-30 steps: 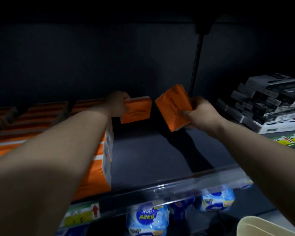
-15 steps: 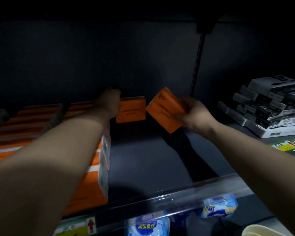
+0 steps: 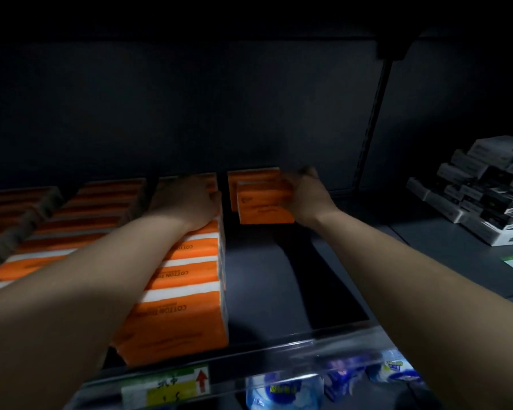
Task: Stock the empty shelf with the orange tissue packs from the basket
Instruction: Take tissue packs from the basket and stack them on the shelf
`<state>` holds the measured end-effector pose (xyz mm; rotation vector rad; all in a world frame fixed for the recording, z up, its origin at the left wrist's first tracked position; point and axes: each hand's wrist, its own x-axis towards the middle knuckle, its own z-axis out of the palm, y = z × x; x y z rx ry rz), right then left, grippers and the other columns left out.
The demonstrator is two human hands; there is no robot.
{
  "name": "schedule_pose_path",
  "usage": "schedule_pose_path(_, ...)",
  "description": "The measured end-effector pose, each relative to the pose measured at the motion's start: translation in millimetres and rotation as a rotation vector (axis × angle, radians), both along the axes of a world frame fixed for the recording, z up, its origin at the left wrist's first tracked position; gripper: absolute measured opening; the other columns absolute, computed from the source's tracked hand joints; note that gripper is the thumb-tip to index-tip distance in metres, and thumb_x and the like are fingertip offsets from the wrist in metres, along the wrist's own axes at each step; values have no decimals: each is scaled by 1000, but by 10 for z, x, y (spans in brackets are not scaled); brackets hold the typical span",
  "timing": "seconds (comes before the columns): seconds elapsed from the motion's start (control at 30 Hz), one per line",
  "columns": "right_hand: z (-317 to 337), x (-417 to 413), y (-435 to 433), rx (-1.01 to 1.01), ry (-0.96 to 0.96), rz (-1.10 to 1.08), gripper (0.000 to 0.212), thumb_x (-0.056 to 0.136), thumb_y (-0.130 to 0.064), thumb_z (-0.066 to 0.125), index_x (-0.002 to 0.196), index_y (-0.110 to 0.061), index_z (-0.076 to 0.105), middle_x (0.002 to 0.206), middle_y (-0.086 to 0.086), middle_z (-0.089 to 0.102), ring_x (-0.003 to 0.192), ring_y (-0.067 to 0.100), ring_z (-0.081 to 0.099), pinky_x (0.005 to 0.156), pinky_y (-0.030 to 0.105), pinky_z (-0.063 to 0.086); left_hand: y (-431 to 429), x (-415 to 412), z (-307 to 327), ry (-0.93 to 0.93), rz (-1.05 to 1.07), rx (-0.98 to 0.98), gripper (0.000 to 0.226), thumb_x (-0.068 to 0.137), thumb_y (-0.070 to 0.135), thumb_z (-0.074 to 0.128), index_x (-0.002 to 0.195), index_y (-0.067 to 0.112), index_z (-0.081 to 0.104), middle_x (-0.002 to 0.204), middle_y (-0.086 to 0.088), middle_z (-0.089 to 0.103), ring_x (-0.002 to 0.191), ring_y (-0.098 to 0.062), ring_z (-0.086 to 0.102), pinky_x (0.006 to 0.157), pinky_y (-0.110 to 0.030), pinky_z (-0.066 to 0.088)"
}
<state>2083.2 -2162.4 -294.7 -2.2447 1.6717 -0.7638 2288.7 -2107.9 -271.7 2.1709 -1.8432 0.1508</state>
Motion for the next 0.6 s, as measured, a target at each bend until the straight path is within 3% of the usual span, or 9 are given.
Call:
schedule_pose_path(0.2, -130, 151, -141, -4, -52, -17, 52, 91, -5, 41, 139, -25, 44, 134, 13, 26, 107, 32, 54, 105, 34, 41, 42, 37, -22, -8, -37, -19, 44, 94, 50, 38, 124, 25, 58, 128, -5, 59, 115, -27, 55, 81, -32, 37)
schedule_pose_path(0.4, -202, 205, -179, -9, -43, -31, 53, 93, -9, 34, 142, -31, 33, 131, 9, 34, 99, 21, 48, 98, 35, 46, 39, 36, 8, 39, -26, 37, 40, 94, 49, 40, 116, 23, 61, 118, -5, 63, 105, -24, 59, 74, -30, 34)
schedule_pose_path(0.6, -113, 96, 12, -13, -13, -27, 65, 91, -9, 47, 147, -30, 24, 148, 7, 28, 129, 29, 38, 105, 34, 38, 123, -1, 66, 78, -11, 16, 35, 92, 48, 44, 109, 23, 63, 110, -5, 65, 80, -18, 52, 69, -30, 36)
